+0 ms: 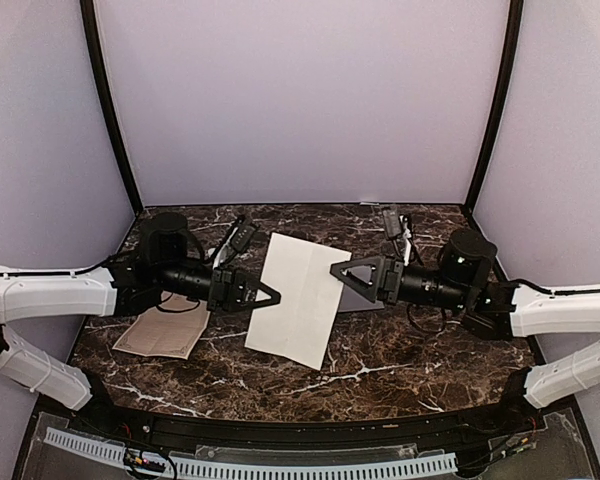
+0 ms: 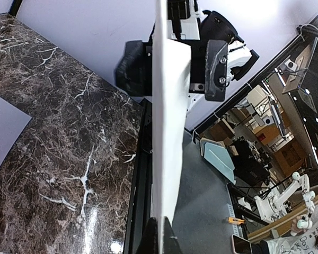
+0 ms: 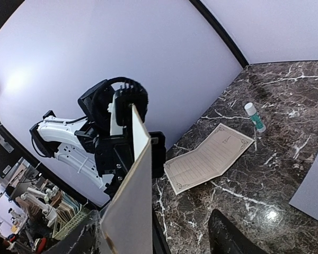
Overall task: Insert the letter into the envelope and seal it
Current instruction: Pick up the letter from the center of the board, then fold the letter.
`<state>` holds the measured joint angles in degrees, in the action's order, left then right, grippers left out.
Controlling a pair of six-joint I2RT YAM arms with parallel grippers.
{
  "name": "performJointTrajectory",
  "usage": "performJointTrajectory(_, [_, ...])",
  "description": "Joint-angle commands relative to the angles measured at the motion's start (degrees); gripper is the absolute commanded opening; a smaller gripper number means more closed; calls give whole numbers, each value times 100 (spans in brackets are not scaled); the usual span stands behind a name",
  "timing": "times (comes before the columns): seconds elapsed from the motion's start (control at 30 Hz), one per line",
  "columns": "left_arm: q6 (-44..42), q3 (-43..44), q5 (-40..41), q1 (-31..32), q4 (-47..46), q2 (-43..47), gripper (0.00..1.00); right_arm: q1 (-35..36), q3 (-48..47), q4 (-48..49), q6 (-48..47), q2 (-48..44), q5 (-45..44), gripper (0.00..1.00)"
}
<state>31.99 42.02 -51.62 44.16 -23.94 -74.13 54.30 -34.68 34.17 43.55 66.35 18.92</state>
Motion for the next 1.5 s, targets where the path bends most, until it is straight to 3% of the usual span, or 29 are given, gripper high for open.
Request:
performJointTrajectory(0.0, [-1451,476,63,36,1281,352,0,-518,-168,-674,-184,-577,-84,83])
performJointTrajectory(0.17, [-3167,1090,349,289,3056,157,0,-996,-970,-2562,-800,-507,-78,91])
performJointTrajectory(0.37, [-3733,1515,362,559,3385,6,0,-1124,-1747,-3834,-1275,131,255,91])
performJointTrajectory(0.6, [-3869,1759,447,679,3578,-124,0,-815,-1999,-3720,-1532,717,2024,89])
performJointTrajectory(0.87, [-4008,1941,508,699,3846,-234,0,-246,-2039,-3232,-1440,1125,2716,89])
performJointTrajectory(1.07, [-4038,1979,497,705,3924,-259,0,-125,-1992,-2976,-1307,1156,2910,90])
performJointTrajectory(1.47, [-4199,2256,397,919,4339,-500,0,-115,-2274,-3028,-1290,1242,2489,91])
